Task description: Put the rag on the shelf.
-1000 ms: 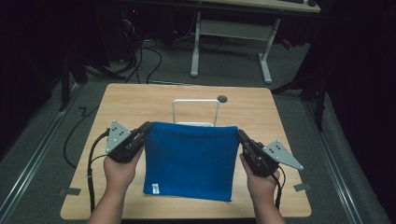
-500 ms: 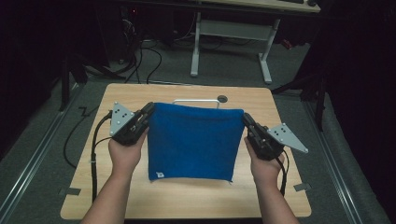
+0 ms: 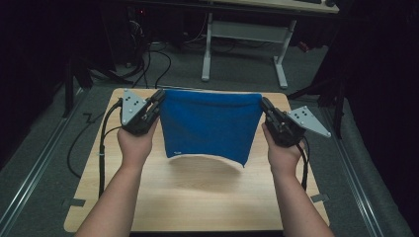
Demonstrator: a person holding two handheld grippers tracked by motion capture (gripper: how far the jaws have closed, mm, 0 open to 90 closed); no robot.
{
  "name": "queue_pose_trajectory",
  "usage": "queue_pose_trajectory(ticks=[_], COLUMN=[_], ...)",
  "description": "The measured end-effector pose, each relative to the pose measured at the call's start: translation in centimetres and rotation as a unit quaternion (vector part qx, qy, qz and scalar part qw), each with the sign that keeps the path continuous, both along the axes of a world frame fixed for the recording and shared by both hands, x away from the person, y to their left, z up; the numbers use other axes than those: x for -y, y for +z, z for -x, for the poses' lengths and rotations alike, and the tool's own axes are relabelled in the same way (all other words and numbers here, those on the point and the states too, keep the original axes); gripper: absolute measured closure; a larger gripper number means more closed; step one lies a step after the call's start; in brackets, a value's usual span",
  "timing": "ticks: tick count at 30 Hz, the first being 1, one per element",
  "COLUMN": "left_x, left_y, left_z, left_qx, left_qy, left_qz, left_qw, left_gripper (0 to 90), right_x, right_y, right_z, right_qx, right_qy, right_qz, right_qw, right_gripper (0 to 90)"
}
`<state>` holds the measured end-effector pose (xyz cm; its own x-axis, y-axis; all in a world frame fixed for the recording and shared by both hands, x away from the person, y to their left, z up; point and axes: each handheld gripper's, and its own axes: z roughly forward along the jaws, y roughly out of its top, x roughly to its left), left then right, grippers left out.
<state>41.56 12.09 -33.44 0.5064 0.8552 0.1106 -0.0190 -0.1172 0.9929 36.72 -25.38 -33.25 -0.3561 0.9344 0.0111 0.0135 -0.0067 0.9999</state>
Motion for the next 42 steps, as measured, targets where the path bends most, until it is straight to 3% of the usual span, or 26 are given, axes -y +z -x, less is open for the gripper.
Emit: queue_pose_trajectory(ticks=[12, 23, 26, 30, 34, 42], left_x=[0.6, 1.3, 1.5, 2.0, 2.1, 2.2], left_y=[1.6, 3.3, 3.0, 2.0, 0.7, -2.4], left_z=[-4.0, -7.1, -8.1, -9.4, -10.7, -11.7], left_qx=[0.003, 0.012, 0.003, -0.012, -0.039, -0.075], left_qy=[0.021, 0.028, 0.028, 0.028, 0.029, 0.02], left_qz=[-0.016, -0.031, -0.037, -0.053, -0.054, -0.063], left_qw=[0.9997, 0.9991, 0.9989, 0.9981, 0.9973, 0.995], left_gripper=[87.9, 87.8, 87.8, 87.7, 87.7, 87.6], right_x=[-0.4, -0.4, -0.3, 0.1, 0.0, 0.2], right_y=[1.9, 3.7, 3.5, 2.6, 1.4, -1.4], right_z=[-5.0, -7.7, -8.7, -10.2, -11.4, -12.8], right_qx=[-0.001, 0.012, 0.005, -0.016, -0.03, -0.062], right_qy=[-0.022, -0.036, -0.042, -0.046, -0.049, -0.051], right_qz=[0.01, 0.023, 0.041, 0.041, 0.057, 0.079], right_qw=[0.9997, 0.999, 0.9983, 0.998, 0.9967, 0.9936], right_gripper=[88.7, 88.7, 88.7, 88.7, 88.7, 88.6])
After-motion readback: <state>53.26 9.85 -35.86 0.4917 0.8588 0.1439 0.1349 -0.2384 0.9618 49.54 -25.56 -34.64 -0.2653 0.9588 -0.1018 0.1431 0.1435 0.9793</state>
